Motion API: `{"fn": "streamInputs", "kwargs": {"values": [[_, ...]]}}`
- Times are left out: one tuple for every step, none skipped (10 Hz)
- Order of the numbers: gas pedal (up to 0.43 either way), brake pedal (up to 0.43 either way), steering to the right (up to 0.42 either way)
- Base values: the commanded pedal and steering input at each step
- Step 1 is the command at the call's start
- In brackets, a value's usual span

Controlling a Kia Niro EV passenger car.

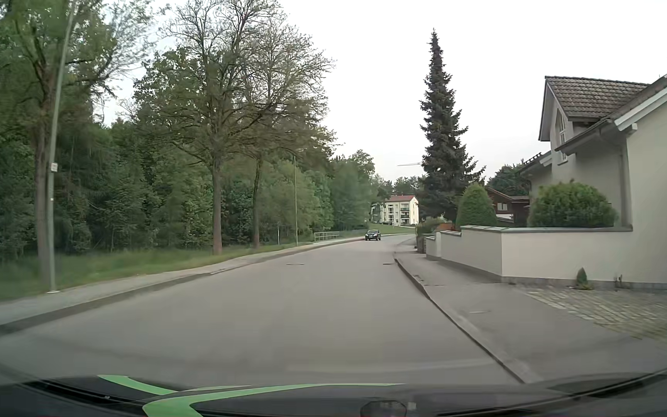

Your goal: Follow the waypoints while adhering to traffic rules and regulations

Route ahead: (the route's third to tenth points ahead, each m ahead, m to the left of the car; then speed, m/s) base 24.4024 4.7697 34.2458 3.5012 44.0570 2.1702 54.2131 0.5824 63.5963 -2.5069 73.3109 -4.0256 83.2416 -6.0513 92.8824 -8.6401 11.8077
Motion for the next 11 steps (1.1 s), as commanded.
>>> {"fn": "streamInputs", "kwargs": {"values": [[0.039,0.000,0.010],[0.039,0.000,0.013],[0.039,0.000,0.013],[0.039,0.000,0.014],[0.039,0.000,0.014],[0.039,0.000,0.014],[0.039,0.000,0.013],[0.039,0.000,0.011],[0.039,0.000,0.009],[0.039,0.000,0.009],[0.039,0.000,0.009]]}}
